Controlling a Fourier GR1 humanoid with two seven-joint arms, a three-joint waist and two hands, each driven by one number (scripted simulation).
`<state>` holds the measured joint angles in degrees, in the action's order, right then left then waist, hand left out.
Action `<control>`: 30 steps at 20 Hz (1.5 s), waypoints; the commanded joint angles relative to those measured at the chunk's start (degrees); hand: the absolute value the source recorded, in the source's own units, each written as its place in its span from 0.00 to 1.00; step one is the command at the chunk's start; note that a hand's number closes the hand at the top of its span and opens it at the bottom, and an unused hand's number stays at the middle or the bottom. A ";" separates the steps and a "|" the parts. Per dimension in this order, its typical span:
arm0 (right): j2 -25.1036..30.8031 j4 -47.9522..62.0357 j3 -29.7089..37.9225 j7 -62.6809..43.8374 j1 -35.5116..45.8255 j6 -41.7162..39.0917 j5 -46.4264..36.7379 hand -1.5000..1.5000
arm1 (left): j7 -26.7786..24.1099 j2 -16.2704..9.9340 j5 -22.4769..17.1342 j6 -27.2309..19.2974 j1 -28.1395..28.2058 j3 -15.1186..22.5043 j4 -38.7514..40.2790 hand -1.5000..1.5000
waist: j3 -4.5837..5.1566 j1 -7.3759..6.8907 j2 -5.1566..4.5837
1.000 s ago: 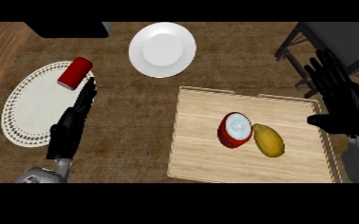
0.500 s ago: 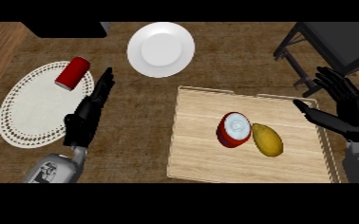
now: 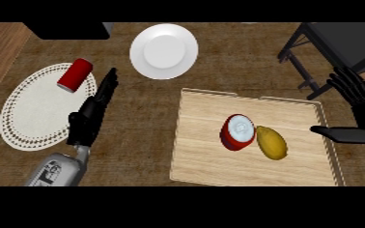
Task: Pick the lemon from the tray and place it in the tiered shelf
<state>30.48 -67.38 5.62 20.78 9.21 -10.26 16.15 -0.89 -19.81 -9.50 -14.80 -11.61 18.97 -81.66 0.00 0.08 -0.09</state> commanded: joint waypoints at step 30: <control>10.37 -49.29 -11.88 -53.40 -1.56 -16.57 -20.19 0.00 | -1.10 4.57 5.39 6.54 0.95 -6.55 3.01 0.50 | 0.02 -0.12 0.10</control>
<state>44.22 -115.01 -6.32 -28.03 5.40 -24.85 -2.60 -0.55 -15.67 -5.04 -10.35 -12.10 13.57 -79.53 0.02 0.25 0.08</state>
